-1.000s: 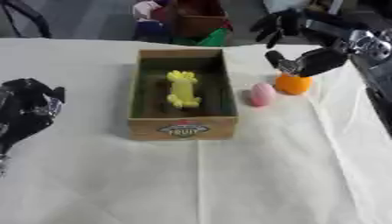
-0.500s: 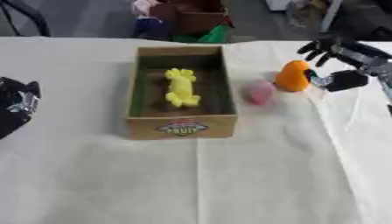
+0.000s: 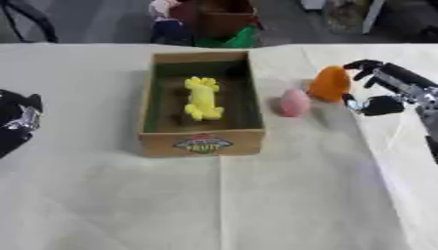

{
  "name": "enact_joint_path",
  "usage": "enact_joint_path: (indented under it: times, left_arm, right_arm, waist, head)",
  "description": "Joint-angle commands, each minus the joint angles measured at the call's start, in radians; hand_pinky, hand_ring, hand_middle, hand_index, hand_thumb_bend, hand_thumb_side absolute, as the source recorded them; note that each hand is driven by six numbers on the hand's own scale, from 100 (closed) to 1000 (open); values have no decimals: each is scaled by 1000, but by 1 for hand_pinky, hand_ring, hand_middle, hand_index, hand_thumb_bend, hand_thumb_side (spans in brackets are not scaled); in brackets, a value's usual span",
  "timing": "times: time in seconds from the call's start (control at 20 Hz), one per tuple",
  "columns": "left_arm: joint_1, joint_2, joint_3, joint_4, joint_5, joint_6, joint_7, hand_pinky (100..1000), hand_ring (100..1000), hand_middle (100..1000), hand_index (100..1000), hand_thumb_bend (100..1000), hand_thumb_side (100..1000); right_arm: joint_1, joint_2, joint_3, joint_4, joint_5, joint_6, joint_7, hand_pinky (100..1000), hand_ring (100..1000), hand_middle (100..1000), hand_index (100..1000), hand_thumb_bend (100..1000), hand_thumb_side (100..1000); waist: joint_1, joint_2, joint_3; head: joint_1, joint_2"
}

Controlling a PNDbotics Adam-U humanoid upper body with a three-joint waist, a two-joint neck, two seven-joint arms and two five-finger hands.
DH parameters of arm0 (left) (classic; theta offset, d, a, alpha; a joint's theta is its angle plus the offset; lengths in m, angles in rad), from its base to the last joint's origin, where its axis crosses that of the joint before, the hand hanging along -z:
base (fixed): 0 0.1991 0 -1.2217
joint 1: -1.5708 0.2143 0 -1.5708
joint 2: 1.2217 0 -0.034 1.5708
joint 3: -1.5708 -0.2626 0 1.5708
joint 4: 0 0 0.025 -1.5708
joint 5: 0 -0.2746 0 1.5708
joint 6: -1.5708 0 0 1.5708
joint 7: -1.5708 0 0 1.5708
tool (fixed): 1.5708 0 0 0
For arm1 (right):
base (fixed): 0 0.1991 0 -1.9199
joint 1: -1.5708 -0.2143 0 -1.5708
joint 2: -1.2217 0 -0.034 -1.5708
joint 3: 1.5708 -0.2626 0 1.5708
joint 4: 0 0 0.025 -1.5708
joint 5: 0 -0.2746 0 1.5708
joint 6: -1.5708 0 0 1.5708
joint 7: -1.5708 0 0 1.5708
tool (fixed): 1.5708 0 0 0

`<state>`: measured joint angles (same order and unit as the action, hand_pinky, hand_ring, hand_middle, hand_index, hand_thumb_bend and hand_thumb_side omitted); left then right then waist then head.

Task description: Pick up objects on the table and place them in the box.

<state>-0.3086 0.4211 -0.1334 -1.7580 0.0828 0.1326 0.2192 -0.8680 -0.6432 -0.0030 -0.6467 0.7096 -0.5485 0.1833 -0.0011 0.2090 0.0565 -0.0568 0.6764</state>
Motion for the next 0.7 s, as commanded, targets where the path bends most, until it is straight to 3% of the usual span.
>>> enact_joint_path:
  times: [0.05,0.35,0.6,0.7]
  left_arm:
    - [-14,9,7,-22,6,-2,-5,466,359,275,500,193,206]
    - [-21,7,4,-23,2,-1,-12,467,360,276,501,188,210]
    - [-24,4,1,-24,1,0,-18,467,360,276,501,187,212]
    - [-25,3,-1,-24,0,0,-21,467,361,277,501,187,213]
  right_arm:
    - [-29,-14,-2,-13,64,32,-79,713,831,954,977,240,393]
    - [-42,0,4,-2,219,100,-172,702,812,930,966,263,465]
    - [-48,11,-2,14,317,157,-233,674,773,884,937,103,456]
    - [-49,16,-3,20,343,171,-255,665,757,868,926,100,452]
  waist:
    - [2,-13,4]
    - [6,-4,19]
    - [10,3,29]
    - [11,5,30]
  head:
    - [-5,-12]
    - [-13,-23]
    - [-22,-35]
    - [-25,-38]
